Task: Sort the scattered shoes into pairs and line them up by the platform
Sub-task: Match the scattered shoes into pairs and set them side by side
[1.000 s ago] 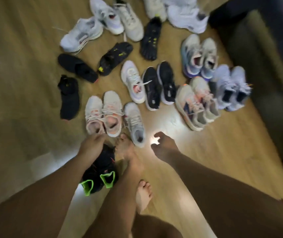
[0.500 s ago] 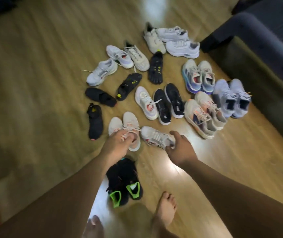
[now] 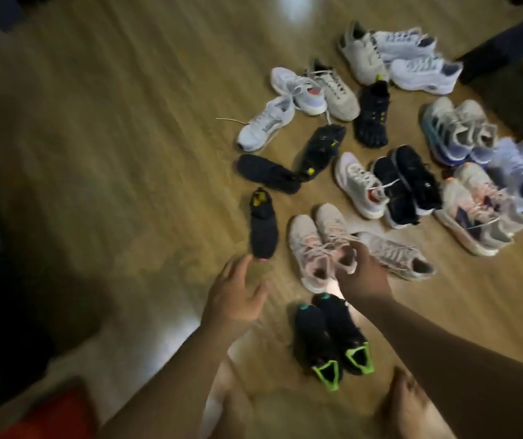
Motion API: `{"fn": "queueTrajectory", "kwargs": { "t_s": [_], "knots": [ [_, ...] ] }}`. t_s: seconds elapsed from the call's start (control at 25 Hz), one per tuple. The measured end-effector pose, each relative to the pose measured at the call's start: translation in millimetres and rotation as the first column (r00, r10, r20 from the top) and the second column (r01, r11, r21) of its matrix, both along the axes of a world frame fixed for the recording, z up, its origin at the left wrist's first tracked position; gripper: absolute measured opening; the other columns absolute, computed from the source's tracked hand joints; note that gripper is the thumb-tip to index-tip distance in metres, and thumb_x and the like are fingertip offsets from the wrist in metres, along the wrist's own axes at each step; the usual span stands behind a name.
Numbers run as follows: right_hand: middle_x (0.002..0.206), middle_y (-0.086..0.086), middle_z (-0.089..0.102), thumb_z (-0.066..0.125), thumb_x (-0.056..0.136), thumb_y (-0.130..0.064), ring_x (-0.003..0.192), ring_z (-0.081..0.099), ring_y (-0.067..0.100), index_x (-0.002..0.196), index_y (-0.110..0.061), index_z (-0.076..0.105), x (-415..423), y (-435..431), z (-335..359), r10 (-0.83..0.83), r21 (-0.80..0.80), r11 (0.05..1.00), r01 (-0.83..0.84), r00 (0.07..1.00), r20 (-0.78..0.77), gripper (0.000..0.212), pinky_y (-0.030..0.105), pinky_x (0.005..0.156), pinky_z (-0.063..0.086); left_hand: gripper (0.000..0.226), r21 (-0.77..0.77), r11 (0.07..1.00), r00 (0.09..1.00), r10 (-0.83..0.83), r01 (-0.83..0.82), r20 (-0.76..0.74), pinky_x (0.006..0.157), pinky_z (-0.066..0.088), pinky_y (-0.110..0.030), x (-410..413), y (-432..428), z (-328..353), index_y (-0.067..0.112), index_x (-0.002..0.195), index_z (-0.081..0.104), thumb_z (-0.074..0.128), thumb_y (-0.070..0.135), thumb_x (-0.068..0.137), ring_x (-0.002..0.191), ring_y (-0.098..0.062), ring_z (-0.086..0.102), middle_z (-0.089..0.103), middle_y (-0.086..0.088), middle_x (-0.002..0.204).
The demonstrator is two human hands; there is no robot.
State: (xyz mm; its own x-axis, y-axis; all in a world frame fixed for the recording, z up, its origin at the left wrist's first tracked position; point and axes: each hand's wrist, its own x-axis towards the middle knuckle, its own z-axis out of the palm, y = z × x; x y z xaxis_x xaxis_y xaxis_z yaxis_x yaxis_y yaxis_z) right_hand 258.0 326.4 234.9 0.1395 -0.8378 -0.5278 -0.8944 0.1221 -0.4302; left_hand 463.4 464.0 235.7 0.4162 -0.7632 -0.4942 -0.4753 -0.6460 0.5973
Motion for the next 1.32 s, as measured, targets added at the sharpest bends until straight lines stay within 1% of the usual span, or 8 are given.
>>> {"fn": "queueTrajectory", "kwargs": {
  "t_s": [0.12, 0.28, 0.48, 0.68, 0.92, 1.12, 1.24, 1.32],
  "knots": [
    [0.137, 0.014, 0.051, 0.061, 0.083, -0.027, 0.124, 0.049, 0.034, 0.144, -0.023, 0.034, 104, 31, -9, -0.026, 0.059, 0.998, 0.020, 0.995, 0.096, 0.067, 0.039, 0.102, 0.040, 0.072, -0.010, 1.000, 0.998, -0.013, 0.014, 0.063, 0.112, 0.035, -0.037, 85, 19, 5, 0.023, 0.148, 0.035, 0.055, 0.057, 0.087, 0.139, -0.023, 0.036, 0.036, -0.004, 0.152],
    [0.128, 0.008, 0.055, 0.052, 0.079, -0.038, 0.114, 0.054, 0.035, 0.141, -0.035, 0.028, 196, 17, -13, 0.007, 0.107, 0.994, -0.021, 0.992, 0.127, 0.067, 0.043, 0.094, 0.048, 0.072, 0.016, 1.000, 0.995, -0.005, 0.004, 0.097, 0.110, 0.035, -0.036, 150, -3, 0, 0.022, 0.148, 0.034, 0.059, 0.052, 0.087, 0.138, -0.022, 0.038, 0.037, -0.003, 0.151],
    [0.129, 0.008, 0.056, 0.055, 0.081, -0.032, 0.112, 0.056, 0.031, 0.141, -0.032, 0.029, 203, -25, -33, -0.156, 0.120, 0.983, 0.142, 0.980, 0.121, 0.066, 0.043, 0.091, 0.049, 0.068, 0.021, 0.991, 0.990, -0.135, 0.135, 0.026, 0.106, 0.030, -0.021, 150, -74, -32, 0.020, 0.144, 0.041, 0.064, 0.045, 0.086, 0.135, -0.017, 0.041, 0.043, -0.002, 0.147],
    [0.127, 0.004, 0.056, 0.057, 0.084, -0.034, 0.112, 0.056, 0.026, 0.142, -0.036, 0.026, 201, -102, -54, -0.368, 0.078, 0.929, 0.363, 0.927, 0.069, 0.065, 0.045, 0.089, 0.051, 0.070, 0.154, 0.952, 0.962, -0.272, 0.263, 0.033, 0.111, 0.033, -0.032, 195, -206, -72, 0.026, 0.148, 0.034, 0.058, 0.052, 0.087, 0.139, -0.019, 0.037, 0.035, 0.001, 0.154],
    [0.133, 0.009, 0.052, 0.055, 0.087, -0.030, 0.118, 0.052, 0.029, 0.146, -0.028, 0.026, 249, -219, -40, -0.407, 0.061, 0.913, 0.403, 0.912, 0.057, 0.065, 0.044, 0.094, 0.049, 0.061, 0.040, 0.910, 0.907, -0.414, 0.412, 0.074, 0.099, 0.034, -0.027, 244, -357, -60, 0.025, 0.139, 0.045, 0.058, 0.050, 0.084, 0.131, -0.018, 0.044, 0.043, 0.003, 0.145],
    [0.133, 0.003, 0.050, 0.054, 0.083, -0.034, 0.120, 0.048, 0.026, 0.141, -0.034, 0.025, 303, -240, -35, -0.310, 0.031, 0.951, 0.309, 0.949, 0.052, 0.064, 0.044, 0.085, 0.051, 0.052, 0.191, 0.919, 0.934, -0.355, 0.345, 0.025, 0.101, 0.043, -0.033, 289, -419, -80, 0.022, 0.132, 0.052, 0.061, 0.034, 0.082, 0.121, -0.025, 0.051, 0.052, -0.005, 0.136],
    [0.133, 0.007, 0.050, 0.055, 0.084, -0.030, 0.121, 0.048, 0.028, 0.142, -0.029, 0.029, 327, -257, -51, -0.449, 0.075, 0.890, 0.449, 0.893, -0.016, 0.064, 0.045, 0.092, 0.048, 0.057, 0.305, 0.809, 0.852, -0.523, 0.503, -0.020, 0.100, 0.041, -0.031, 328, -446, -91, 0.023, 0.136, 0.050, 0.061, 0.030, 0.081, 0.122, -0.026, 0.052, 0.048, -0.006, 0.139],
    [0.133, 0.011, 0.048, 0.054, 0.086, -0.028, 0.121, 0.048, 0.031, 0.142, -0.026, 0.031, 345, -268, -58, -0.446, 0.173, 0.874, 0.455, 0.891, -0.087, 0.061, 0.046, 0.093, 0.047, 0.058, 0.297, 0.747, 0.788, -0.615, 0.595, -0.033, 0.099, 0.039, -0.027, 361, -466, -85, 0.023, 0.137, 0.048, 0.062, 0.030, 0.081, 0.124, -0.025, 0.050, 0.047, -0.004, 0.141]
  ]
}}
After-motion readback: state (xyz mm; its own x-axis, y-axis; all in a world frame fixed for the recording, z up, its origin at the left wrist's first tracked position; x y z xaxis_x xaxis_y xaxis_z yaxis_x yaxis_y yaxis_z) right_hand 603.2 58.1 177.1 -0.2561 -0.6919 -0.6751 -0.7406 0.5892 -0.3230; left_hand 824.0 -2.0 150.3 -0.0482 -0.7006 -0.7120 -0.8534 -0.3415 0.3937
